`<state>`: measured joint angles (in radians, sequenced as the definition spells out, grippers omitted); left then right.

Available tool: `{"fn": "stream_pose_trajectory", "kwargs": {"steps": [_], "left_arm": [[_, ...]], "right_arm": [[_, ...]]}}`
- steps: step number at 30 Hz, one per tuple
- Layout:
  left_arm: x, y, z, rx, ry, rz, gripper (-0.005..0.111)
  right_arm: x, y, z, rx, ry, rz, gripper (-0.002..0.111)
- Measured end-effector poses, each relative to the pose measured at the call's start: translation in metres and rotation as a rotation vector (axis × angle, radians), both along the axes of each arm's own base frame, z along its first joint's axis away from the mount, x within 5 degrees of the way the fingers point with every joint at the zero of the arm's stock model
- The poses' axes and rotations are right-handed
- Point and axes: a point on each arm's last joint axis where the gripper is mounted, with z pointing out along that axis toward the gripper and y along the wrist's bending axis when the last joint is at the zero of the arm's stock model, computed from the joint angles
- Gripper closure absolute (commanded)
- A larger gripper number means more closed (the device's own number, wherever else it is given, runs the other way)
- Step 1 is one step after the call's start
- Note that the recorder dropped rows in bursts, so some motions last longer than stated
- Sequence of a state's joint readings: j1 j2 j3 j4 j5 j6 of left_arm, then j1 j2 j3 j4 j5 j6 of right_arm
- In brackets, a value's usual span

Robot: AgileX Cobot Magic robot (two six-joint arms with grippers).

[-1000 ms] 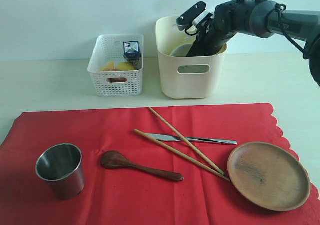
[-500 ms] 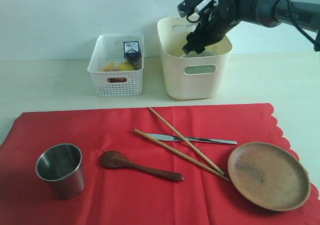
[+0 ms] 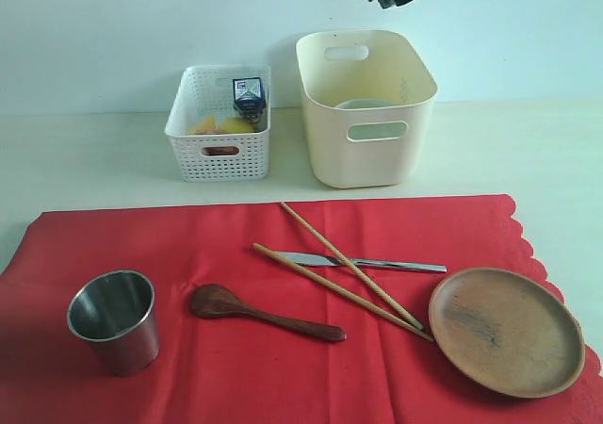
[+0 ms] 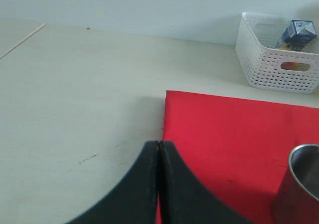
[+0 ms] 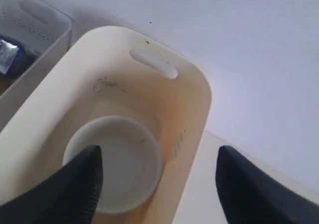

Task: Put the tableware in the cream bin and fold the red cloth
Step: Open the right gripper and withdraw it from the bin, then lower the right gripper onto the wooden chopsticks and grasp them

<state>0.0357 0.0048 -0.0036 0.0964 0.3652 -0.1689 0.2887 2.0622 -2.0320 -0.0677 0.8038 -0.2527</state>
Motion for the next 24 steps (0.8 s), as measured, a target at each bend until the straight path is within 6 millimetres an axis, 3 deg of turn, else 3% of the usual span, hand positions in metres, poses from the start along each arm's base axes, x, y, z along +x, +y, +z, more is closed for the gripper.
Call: {"fn": "stream_pose_trajectory", "kwargs": {"steps": [3, 7, 16, 24], "left_arm": [[0.000, 0.000, 0.000, 0.000, 0.000, 0.000, 0.106], [0.000, 0.000, 0.000, 0.000, 0.000, 0.000, 0.106], [0.000, 0.000, 0.000, 0.000, 0.000, 0.000, 0.106], [0.000, 0.000, 0.000, 0.000, 0.000, 0.000, 0.106]], "right_arm": [[-0.015, -0.004, 0.013, -0.004, 0.067, -0.005, 0.047], [-0.030, -0.008, 0.015, -0.027, 0.186, -0.017, 0.047], [-0.052, -0.011, -0.003, -0.010, 0.408, -0.064, 0.047], [-0.098, -0.014, -0.030, 0.052, 0.525, -0.012, 0.050]]}}
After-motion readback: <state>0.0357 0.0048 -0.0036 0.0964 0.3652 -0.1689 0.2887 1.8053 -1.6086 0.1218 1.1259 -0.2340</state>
